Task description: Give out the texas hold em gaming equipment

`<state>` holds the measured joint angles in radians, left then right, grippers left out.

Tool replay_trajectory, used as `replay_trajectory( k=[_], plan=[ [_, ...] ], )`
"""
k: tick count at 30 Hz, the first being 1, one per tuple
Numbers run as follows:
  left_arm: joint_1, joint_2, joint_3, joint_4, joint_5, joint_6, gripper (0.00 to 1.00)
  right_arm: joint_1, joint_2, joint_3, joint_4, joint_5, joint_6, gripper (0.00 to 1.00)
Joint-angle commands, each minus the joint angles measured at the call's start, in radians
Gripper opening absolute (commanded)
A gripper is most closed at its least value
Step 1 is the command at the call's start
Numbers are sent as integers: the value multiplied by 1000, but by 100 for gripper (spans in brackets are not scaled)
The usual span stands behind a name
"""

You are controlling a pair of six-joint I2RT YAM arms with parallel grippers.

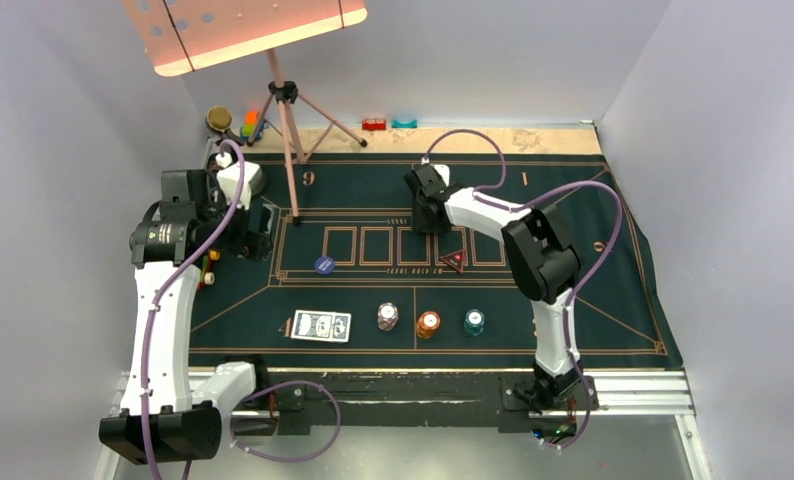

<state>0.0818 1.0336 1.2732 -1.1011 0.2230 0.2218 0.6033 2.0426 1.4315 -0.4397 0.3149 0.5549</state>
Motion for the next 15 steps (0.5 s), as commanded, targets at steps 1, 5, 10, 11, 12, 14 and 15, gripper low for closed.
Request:
replay_trajectory(
  k=[1,5,10,11,12,14,15],
  plan=[
    [-1,-12,-31,10,-5,18,100,-68,103,117,-26,54,-42,52],
    [-1,-11,-57,15,-11,31,100,-102,167,226,-70,64,-45,52],
    [-1,-12,-81,23,-24,37,100,-122,179,297,-113,75,-77,65],
    [-1,-12,-87,28,-29,34,100,-122,155,283,-107,77,-85,68],
    [-1,-13,-95,33,-36,33,100,-122,124,255,-92,79,-93,72],
    [-2,-15,-122,41,-41,50,100,-120,38,170,-52,66,-100,78],
    [-1,-17,-136,42,-43,68,100,-118,-6,108,-36,60,-100,80]
  ],
)
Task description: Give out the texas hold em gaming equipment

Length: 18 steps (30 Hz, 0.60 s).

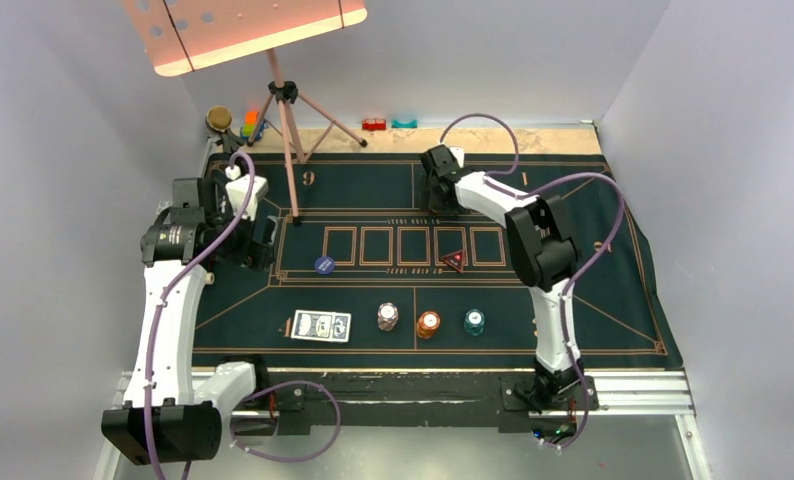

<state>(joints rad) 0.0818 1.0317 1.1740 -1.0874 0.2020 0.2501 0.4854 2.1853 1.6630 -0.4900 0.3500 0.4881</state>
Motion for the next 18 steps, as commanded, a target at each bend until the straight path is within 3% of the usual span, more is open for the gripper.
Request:
replay_trajectory(
  k=[1,7,13,18],
  plan=[
    [-2,-16,-52,25,-21,63,100,5,-194,-175,30,17,-33,81],
    [-8,-42,-123,-29,31,264,100,98,-389,-462,143,-10,-43,82],
    [-21,-31,-85,-93,98,302,100,183,-364,-522,167,31,-50,81],
    [-24,-29,-62,-103,133,271,100,186,-347,-520,120,65,-32,75]
  ],
)
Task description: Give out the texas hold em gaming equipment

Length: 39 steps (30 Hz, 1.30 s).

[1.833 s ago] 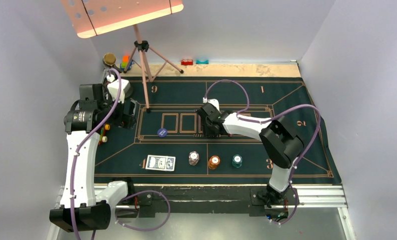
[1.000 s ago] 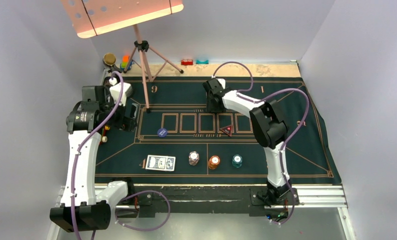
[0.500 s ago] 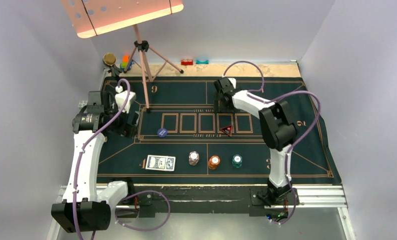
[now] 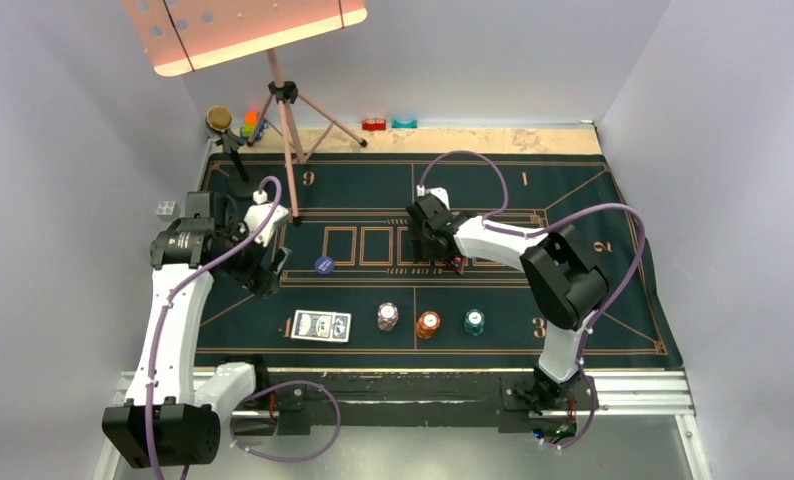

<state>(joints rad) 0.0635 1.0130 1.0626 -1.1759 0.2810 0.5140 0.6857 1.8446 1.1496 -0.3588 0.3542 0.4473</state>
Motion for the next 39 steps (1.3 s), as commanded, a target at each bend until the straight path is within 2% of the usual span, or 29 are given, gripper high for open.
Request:
replay_trajectory(
  k=[1,8,15,22,25,29,35,39],
  plan=[
    [-6,-7,53,-14,54,0,100,-14,-9,-17,-24,65,19,72],
    [-6,2,78,-22,52,-26,100,-15,-103,-129,-137,156,173,62],
    [-7,-21,99,-43,53,-23,100,-41,-225,-231,-286,188,320,62],
    [-6,-48,89,-44,46,-12,100,-108,-373,-262,-295,196,283,64],
    [-6,-40,88,-40,44,-17,100,-103,-361,-212,-323,217,261,65],
    [-6,-35,94,-39,40,-17,100,-25,-359,-174,-323,219,238,72],
    [-5,-22,102,-30,43,-34,100,113,-382,-16,-248,91,145,78],
    [-6,-20,93,-21,37,-48,100,242,-349,81,-234,33,88,88]
  ],
)
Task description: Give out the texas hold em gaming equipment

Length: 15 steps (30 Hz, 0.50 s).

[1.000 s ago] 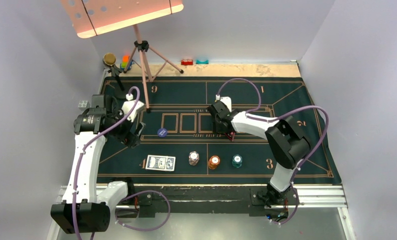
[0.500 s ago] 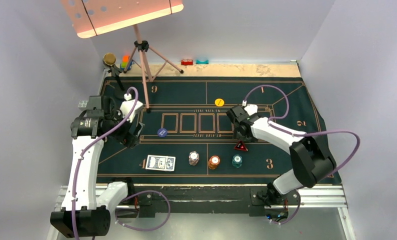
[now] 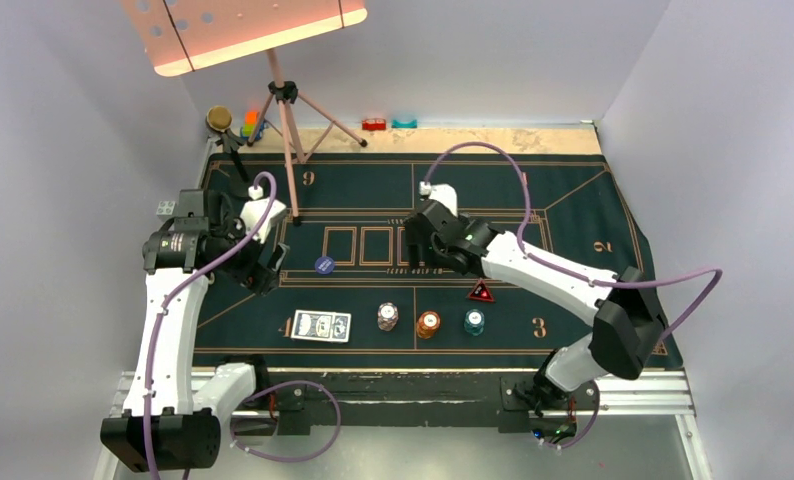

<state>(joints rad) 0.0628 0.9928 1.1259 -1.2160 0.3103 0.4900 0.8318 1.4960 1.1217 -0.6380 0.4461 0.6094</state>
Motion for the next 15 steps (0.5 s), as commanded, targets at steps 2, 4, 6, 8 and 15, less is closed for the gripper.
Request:
replay_trajectory(
  k=[2,4,6,8,15],
  plan=[
    [-5,1,23,25,0,-33,100,159,25,141,39,-74,-90,92],
    [-5,3,16,34,-13,-42,100,215,39,146,50,-99,-100,94],
    [-6,3,17,34,-21,-45,100,259,58,139,56,-112,-102,96],
    [-6,0,17,37,-27,-50,100,288,86,131,58,-126,-97,96],
    [-6,-4,18,47,-33,-73,100,369,188,125,58,-112,-74,90]
  ],
)
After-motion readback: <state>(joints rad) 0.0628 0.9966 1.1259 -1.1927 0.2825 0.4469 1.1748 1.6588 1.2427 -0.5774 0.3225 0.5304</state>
